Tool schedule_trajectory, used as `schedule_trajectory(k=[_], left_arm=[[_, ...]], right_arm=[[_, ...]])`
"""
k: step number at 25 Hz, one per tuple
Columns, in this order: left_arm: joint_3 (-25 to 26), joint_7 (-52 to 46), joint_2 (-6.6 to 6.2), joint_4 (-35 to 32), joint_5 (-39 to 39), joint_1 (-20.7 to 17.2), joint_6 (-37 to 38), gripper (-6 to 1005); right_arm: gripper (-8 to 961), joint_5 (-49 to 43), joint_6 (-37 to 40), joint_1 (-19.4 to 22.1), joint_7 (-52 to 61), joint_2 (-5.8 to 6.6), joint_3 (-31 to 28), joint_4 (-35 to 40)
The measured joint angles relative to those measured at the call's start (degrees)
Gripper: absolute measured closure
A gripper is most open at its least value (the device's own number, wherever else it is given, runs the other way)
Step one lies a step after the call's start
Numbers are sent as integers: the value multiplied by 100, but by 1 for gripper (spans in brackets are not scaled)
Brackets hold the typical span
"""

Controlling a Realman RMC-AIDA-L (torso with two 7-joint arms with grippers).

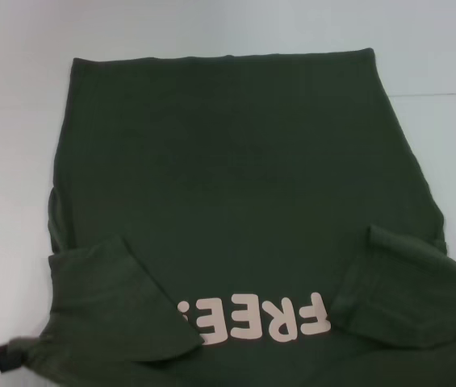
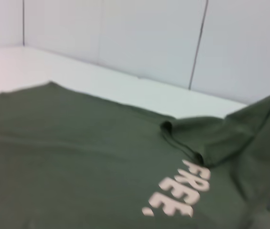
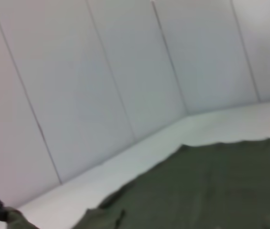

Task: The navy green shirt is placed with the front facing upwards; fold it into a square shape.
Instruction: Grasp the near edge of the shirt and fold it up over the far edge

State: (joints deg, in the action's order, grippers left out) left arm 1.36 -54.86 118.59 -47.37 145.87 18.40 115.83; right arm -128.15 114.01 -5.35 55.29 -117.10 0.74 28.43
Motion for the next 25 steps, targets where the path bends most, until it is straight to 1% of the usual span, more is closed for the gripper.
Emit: schedule_trajectory(k=[3,9,14,18,21,25], left_arm=[[69,-22,-2,101,-238,8,-100,980],[246,-84,-15,294,-462,-10,-350,980],[356,-96,-20,480,-603,34,-396,980],[328,-115,-14,629,-618,133,-420,979],[328,-127,-13,724,-620,202,-428,979],[354,-154,-1,805,-632,238,-436,979]], right_arm=[[922,93,0,-133,6,3,-19,-146],[922,483,4,-369,60,125,11,-637],[923,525,6,-645,89,136,60,-699],[923,513,-3,-869,189,114,420,-701],[923,544,4,-892,87,101,719,-714],[922,667,15,-869,-4,134,953,-773]])
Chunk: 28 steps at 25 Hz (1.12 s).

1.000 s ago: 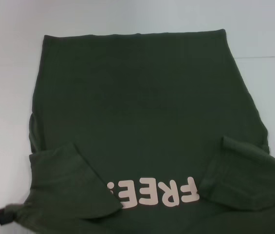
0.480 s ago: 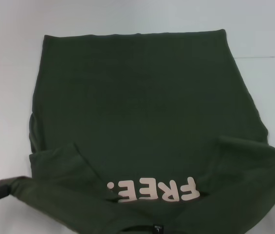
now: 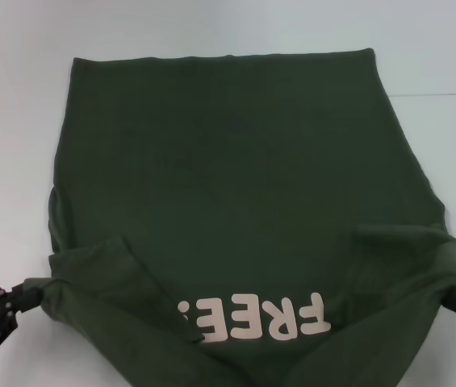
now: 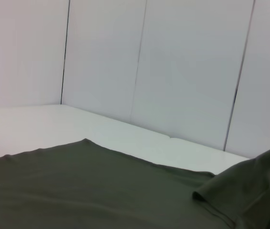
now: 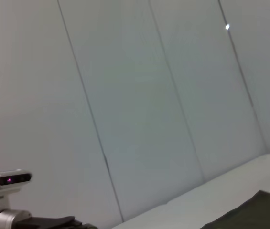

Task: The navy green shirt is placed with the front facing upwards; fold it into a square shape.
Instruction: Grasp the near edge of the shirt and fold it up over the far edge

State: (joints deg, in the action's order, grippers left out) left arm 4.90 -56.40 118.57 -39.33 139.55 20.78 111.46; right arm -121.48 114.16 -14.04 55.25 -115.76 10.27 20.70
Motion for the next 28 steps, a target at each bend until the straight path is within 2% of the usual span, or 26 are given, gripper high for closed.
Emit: schedule_trajectory(k=[7,14,23,28], left_arm=[[17,-16,8,44,-202,-34,-7,980],[28,-20,8,85,-381,-43,-11,980],[493,49,33,58,-451,-327,-18,979],[576,108,53,51,-455,-386,17,979]], right_arm=[[922,233,8,97,-6,148,63,-144],[922,549,8,133,39,204,93,-164],[923,1145,4,467,139,326,54,-106],[923,1201,-24,463,248,354,20,-86]])
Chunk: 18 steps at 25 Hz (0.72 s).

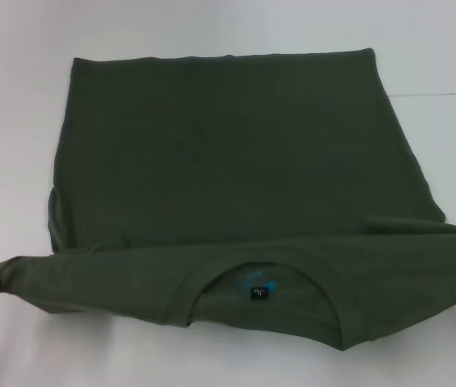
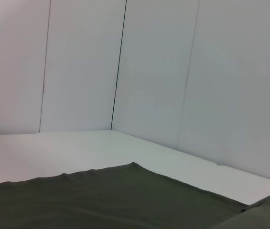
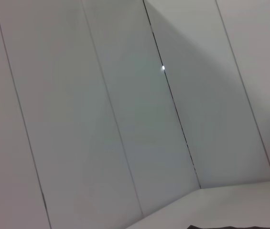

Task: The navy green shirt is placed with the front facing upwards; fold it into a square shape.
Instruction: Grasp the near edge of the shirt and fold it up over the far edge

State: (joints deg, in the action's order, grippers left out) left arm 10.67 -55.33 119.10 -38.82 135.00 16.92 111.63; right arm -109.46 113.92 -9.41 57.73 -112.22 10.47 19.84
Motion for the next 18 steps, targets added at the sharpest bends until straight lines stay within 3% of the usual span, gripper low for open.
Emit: schedule_trajectory(k=[18], left_arm=[[107,111,16,32,0,-41,-37,979]], right_arm=[[923,6,-157,-69,405,-58,-626,149]])
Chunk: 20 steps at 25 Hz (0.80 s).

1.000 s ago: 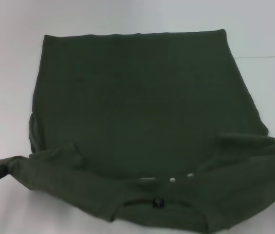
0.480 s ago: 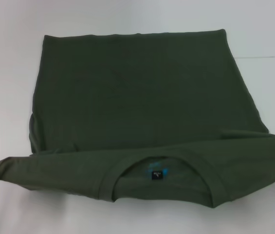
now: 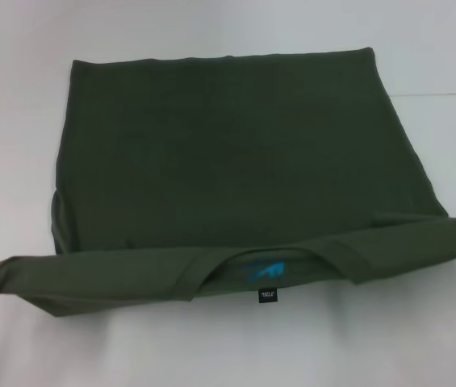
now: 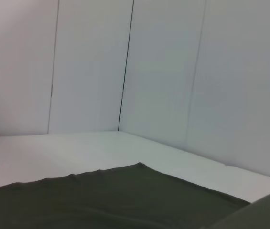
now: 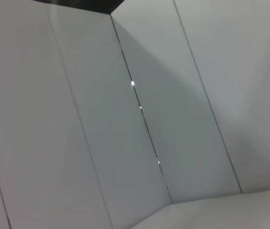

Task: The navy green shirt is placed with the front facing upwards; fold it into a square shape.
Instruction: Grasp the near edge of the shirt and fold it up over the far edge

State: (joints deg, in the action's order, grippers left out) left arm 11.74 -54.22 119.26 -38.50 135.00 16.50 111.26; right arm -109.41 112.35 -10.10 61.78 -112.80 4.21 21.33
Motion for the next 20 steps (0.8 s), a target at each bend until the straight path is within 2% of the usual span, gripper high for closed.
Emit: schedule_trajectory(k=[5,8,12,14,20], left_arm=[[-35,78,0,154,-24,178,-65,980],[-19,142,-1,164,-128,191,-25,980],[-8,264,-15,156,-305,143,67,980],[-25,361,-20,130,-327,120,195,980],[-44,699,-14,38,-332,-16,567,979]], right_arm=[[922,-57,-134,-203,34,-121,49,86],[922,-81,26,-171,-24,-327,74,450],[922,-90,159,70,-59,-612,108,976],[922,-74,175,205,-164,-663,210,998],[923,241,204,668,-720,-674,918,742]])
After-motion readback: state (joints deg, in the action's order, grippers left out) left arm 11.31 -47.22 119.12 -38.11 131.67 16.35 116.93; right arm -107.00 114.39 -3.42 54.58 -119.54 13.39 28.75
